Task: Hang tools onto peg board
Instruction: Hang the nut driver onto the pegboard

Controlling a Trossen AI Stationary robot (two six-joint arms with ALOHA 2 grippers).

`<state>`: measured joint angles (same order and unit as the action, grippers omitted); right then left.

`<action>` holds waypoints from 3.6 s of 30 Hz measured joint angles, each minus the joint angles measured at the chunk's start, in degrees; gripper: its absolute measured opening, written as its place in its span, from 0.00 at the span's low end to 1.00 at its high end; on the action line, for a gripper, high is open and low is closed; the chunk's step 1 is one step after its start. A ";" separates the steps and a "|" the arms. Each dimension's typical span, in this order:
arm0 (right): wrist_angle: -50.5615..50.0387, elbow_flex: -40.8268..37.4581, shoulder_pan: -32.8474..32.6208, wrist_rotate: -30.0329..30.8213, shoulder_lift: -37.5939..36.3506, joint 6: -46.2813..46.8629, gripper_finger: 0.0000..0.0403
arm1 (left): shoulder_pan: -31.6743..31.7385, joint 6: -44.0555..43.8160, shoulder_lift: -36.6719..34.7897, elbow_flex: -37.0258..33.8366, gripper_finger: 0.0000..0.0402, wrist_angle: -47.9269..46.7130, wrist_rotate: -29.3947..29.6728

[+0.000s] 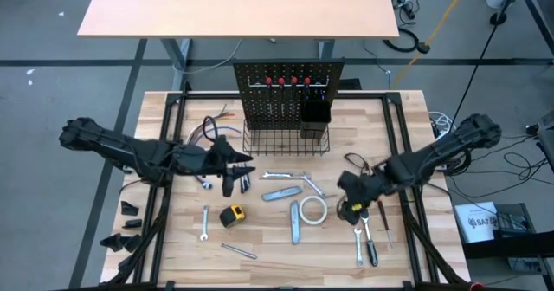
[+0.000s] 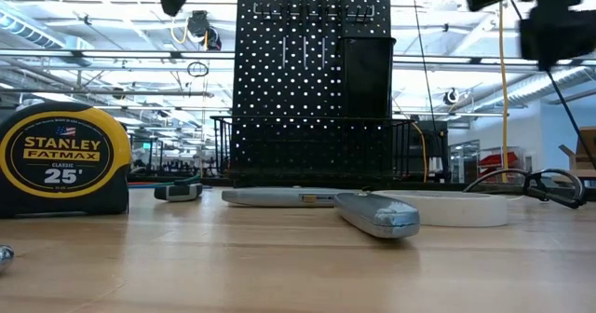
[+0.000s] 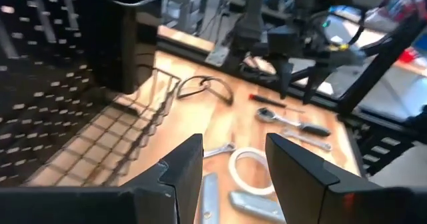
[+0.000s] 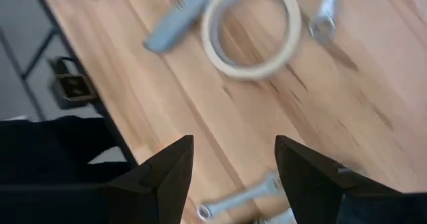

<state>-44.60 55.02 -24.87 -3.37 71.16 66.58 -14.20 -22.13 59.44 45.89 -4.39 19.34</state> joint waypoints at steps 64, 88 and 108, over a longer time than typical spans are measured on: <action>-1.38 -23.24 -25.87 6.20 1.52 47.75 0.08 | 9.68 -0.82 2.94 -2.07 0.41 9.98 -13.17; -2.33 3.34 -22.62 52.93 0.61 18.22 0.08 | 8.60 1.64 2.25 1.36 0.41 20.96 -21.02; 24.03 22.80 0.84 45.61 0.52 -57.84 0.08 | 3.56 9.91 3.68 15.47 0.41 16.76 -8.07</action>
<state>-20.57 77.82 -24.03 42.24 71.68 8.74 -10.63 -12.22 63.13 61.36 12.37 11.27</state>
